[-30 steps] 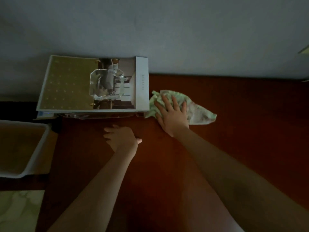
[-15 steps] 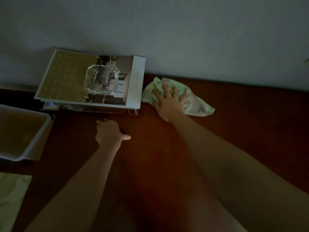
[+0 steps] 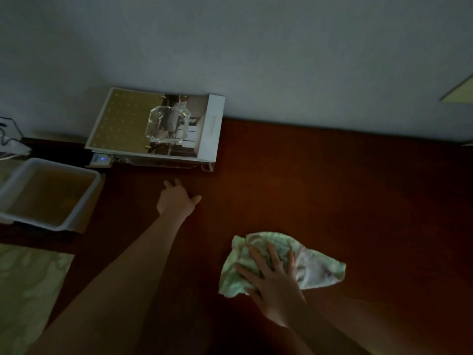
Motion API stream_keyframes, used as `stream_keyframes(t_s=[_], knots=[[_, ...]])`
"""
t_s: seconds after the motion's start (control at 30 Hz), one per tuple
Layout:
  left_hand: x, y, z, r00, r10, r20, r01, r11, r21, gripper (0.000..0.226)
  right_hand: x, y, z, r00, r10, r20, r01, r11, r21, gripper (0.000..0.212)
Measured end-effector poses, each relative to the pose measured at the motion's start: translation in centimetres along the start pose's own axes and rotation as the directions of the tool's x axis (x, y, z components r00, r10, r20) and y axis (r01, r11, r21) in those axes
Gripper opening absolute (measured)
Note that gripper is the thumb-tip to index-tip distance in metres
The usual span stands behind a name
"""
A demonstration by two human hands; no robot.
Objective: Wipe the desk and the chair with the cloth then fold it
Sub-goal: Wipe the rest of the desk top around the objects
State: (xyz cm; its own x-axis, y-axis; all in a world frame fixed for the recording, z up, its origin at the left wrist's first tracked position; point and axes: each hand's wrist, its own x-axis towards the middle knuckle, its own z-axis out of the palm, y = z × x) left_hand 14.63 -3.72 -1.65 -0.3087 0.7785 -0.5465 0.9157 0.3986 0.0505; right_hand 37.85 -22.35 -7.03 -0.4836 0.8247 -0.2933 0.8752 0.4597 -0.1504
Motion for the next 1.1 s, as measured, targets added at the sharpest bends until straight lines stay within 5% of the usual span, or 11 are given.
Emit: stream_keyframes(t_s=[0.13, 0.23, 0.33, 0.43, 0.7, 0.87, 1.1], knots=[[-1.5, 0.5, 1.1, 0.999, 0.0, 0.035, 0.0, 1.0, -0.004, 0.078, 4.4, 2.4, -1.9, 1.0, -0.019, -0.02, 0.019, 1.0, 0.017, 0.054], [-2.9, 1.8, 1.8, 0.999, 0.033, 0.008, -0.033, 0.999, -0.002, 0.072, 9.6, 8.0, -4.5, 0.964, 0.247, -0.098, -0.241, 0.968, 0.075, 0.062], [-4.0, 4.5, 2.0, 0.986, 0.166, -0.028, -0.165, 0.985, 0.046, 0.066, 13.1, 15.0, -8.2, 0.779, 0.627, -0.019, -0.611, 0.765, 0.202, 0.063], [-4.6, 8.4, 2.3, 0.958, 0.285, -0.031, -0.281, 0.955, 0.094, 0.071, 12.8, 20.1, -10.4, 0.657, 0.732, 0.18, -0.743, 0.59, 0.316, 0.062], [-3.8, 15.6, 4.1, 0.967, 0.241, 0.085, -0.256, 0.915, 0.313, 0.117, 2.1, 15.3, -4.1, 0.962, 0.272, -0.019, -0.271, 0.962, 0.04, 0.052], [-3.0, 18.0, 3.8, 0.979, 0.163, 0.122, -0.198, 0.901, 0.386, 0.126, 3.7, 17.8, -3.7, 0.977, 0.2, -0.072, -0.199, 0.98, 0.028, 0.051], [-2.8, 18.9, 4.0, 0.982, 0.12, 0.144, -0.165, 0.918, 0.36, 0.127, 14.4, 25.8, -9.3, 0.883, 0.465, -0.056, -0.446, 0.871, 0.203, 0.056]])
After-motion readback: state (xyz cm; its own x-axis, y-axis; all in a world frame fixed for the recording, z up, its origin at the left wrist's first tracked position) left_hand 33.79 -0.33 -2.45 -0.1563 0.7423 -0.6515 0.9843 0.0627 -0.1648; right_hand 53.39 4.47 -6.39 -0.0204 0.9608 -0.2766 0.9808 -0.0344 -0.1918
